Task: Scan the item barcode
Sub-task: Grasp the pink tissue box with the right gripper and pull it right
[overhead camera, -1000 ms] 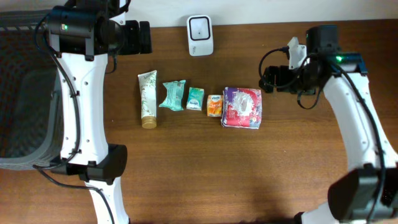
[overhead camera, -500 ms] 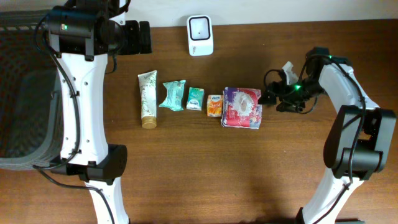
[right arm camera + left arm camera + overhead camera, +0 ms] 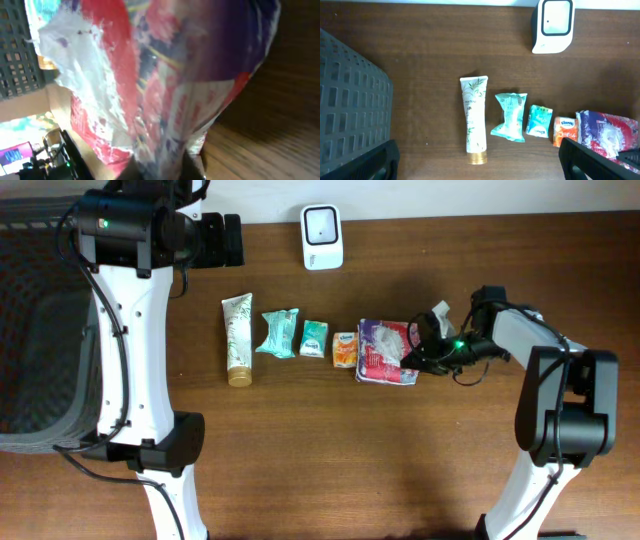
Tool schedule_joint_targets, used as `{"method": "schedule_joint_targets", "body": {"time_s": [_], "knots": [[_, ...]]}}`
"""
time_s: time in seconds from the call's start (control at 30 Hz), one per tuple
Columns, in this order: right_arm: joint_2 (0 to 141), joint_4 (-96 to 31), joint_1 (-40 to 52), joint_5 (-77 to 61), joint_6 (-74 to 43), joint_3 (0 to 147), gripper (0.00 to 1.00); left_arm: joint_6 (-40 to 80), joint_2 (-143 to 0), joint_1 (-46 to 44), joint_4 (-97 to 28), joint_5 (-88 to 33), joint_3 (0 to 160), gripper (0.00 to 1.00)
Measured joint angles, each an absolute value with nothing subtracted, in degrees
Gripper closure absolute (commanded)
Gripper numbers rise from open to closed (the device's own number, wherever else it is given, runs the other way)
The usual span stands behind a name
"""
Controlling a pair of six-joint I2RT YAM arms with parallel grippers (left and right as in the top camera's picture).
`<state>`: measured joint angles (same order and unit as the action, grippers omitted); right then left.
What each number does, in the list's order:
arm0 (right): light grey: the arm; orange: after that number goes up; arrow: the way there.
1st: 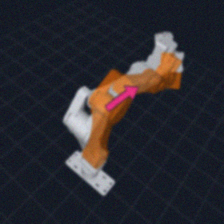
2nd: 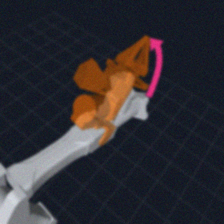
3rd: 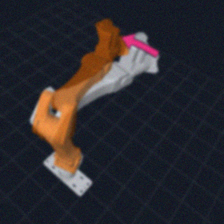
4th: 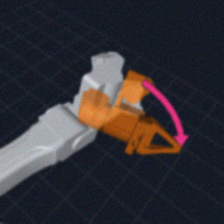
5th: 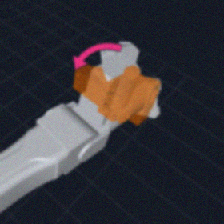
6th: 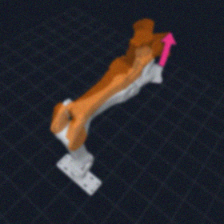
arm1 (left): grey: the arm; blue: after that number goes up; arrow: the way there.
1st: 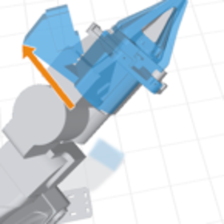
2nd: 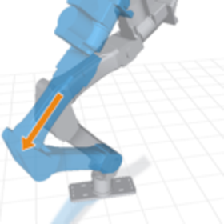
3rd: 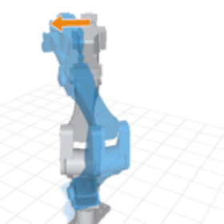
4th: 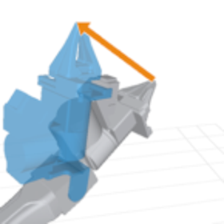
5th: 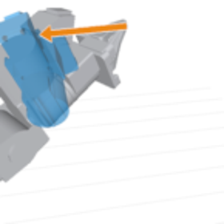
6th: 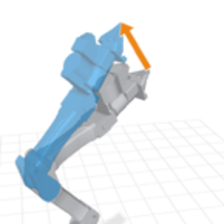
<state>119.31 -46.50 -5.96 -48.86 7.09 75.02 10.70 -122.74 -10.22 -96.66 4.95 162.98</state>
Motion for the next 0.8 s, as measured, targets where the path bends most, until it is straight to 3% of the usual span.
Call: {"method": "schedule_joint_targets", "body": {"time_s": [0.27, 0.4, 0.57, 0.73, 0.8], "knots": [[114.61, -52.01, -5.63, -43.24, 2.59, 81.08, 0.96, 10.7, -122.74, -10.22, -96.68, 4.95, 162.98, 0.01], [101.21, -58.76, -4.89, -21.54, -3.77, 85.41, 0.96, 10.7, -122.74, -10.22, -96.66, 4.95, 162.98, 0.01], [98.41, -67.85, -4.78, 13.26, -18.81, 85.67, 0.96, 10.7, -122.74, -10.22, -96.68, 4.95, 162.98, 0.01], [101.08, -67.64, -4.38, 21.65, -22.13, 85.17, 0.96, 10.7, -122.74, -10.22, -96.68, 4.95, 162.98, 0.01], [102.98, -66.83, -3.18, 20.88, -22.02, 85.17, 0.86, 10.7, -122.74, -10.22, -96.68, 4.95, 162.98, 0.01]]}}
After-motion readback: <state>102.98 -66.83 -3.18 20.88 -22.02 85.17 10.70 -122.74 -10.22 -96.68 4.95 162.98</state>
